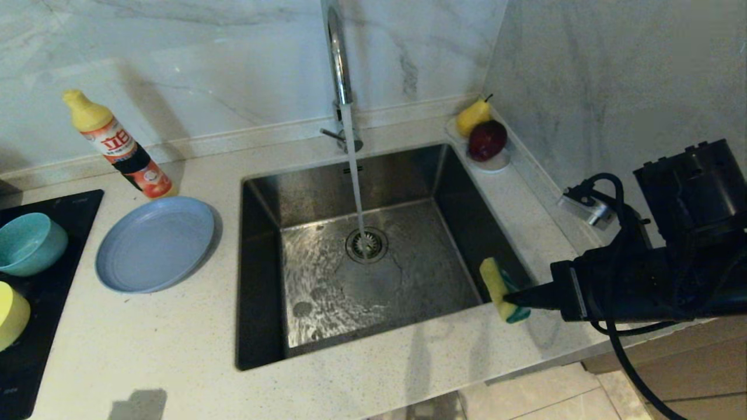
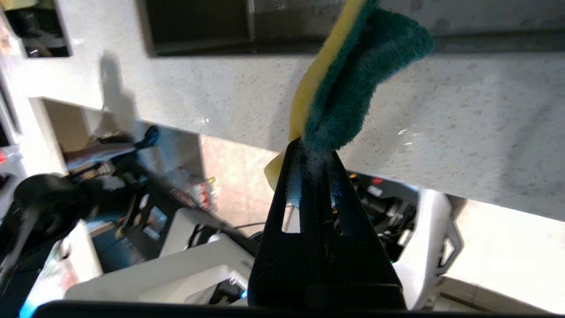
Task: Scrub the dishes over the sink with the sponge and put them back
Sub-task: Put down the sponge
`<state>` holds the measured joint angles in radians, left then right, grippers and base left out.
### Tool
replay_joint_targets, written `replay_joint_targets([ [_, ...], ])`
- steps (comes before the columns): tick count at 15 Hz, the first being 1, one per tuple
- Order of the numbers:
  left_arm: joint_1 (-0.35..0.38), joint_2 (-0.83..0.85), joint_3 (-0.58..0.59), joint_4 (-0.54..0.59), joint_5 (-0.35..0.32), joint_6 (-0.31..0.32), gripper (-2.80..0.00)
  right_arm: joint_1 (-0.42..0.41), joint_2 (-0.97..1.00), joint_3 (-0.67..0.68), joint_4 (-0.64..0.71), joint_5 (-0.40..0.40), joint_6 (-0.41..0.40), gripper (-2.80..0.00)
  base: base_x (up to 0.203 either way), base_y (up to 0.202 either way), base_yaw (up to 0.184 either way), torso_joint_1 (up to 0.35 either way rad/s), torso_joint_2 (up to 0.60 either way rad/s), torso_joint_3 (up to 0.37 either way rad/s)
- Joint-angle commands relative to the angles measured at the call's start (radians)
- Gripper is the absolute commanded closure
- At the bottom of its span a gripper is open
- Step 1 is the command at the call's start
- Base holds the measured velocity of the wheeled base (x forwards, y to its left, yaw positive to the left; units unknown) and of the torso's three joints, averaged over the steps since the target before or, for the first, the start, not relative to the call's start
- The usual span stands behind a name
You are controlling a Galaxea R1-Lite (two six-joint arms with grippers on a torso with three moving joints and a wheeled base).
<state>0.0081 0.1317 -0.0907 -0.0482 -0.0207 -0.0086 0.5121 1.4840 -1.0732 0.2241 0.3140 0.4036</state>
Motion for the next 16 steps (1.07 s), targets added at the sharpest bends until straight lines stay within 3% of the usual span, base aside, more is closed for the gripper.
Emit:
replay_joint_targets([
  [1, -0.003, -0.136, 0.074, 0.02, 0.054, 0.045, 0.0, 0.001, 0.007, 0.002, 0.001, -0.041, -0.007, 0.0, 0.0, 0.0, 0.0, 0.0, 0.0, 0.0],
  [6, -0.003, -0.132, 0.094, 0.042, 0.041, 0.033, 0.0, -0.006, 0.016, 0.004, 0.002, -0.215, -0.102, 0.0, 0.0, 0.0, 0.0, 0.0, 0.0, 0.0],
  [11, -0.003, -0.132, 0.098, 0.03, 0.048, -0.004, 0.0, -0.032, -0.005, 0.018, 0.002, -0.307, -0.187, 0.0, 0.0, 0.0, 0.0, 0.0, 0.0, 0.0],
  [16, -0.003, -0.132, 0.098, 0.028, 0.048, -0.004, 0.0, -0.061, 0.009, 0.07, 0.0, -0.468, -0.3, 0.0, 0.0, 0.0, 0.0, 0.0, 0.0, 0.0],
])
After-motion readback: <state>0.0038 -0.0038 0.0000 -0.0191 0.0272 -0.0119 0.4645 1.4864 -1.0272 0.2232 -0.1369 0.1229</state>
